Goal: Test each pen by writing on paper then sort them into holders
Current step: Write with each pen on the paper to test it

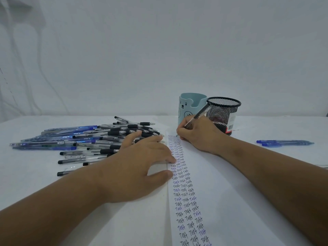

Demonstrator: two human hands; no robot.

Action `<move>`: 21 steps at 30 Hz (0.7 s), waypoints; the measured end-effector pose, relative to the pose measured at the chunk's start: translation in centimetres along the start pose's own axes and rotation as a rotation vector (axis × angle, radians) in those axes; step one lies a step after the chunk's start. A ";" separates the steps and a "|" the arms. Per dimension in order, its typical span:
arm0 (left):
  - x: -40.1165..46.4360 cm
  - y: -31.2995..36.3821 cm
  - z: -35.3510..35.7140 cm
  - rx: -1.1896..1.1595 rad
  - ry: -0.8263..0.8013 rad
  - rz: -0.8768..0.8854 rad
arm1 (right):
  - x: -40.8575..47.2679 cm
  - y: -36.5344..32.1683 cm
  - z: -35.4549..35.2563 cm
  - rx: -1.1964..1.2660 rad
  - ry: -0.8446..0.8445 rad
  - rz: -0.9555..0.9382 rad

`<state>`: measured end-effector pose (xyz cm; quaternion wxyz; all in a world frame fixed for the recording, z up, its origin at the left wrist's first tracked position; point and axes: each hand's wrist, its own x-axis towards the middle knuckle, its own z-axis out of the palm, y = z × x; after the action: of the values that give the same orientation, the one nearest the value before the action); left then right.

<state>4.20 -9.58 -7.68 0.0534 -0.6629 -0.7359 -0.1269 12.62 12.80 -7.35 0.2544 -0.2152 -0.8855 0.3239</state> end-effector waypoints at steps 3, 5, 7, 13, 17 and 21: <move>-0.1 -0.1 0.0 0.004 0.003 0.005 | 0.0 0.1 0.0 0.024 0.024 0.000; -0.1 -0.1 0.0 0.007 0.000 0.005 | 0.0 0.1 0.0 0.032 0.026 0.003; -0.1 0.0 0.0 0.007 -0.005 0.001 | -0.1 0.0 -0.1 0.014 0.016 -0.008; -0.1 0.0 0.1 0.006 -0.008 0.000 | -0.2 0.0 -0.3 -0.007 0.008 -0.012; -0.2 0.1 0.0 0.001 -0.009 -0.002 | -0.2 -0.1 -0.3 -0.046 0.018 -0.023; -0.2 0.1 -0.1 0.009 -0.017 -0.003 | -0.2 -0.1 -0.4 -0.032 0.015 -0.017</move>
<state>4.29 -9.75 -7.64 0.0501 -0.6625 -0.7380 -0.1181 12.93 12.81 -7.11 0.2603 -0.2144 -0.8904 0.3057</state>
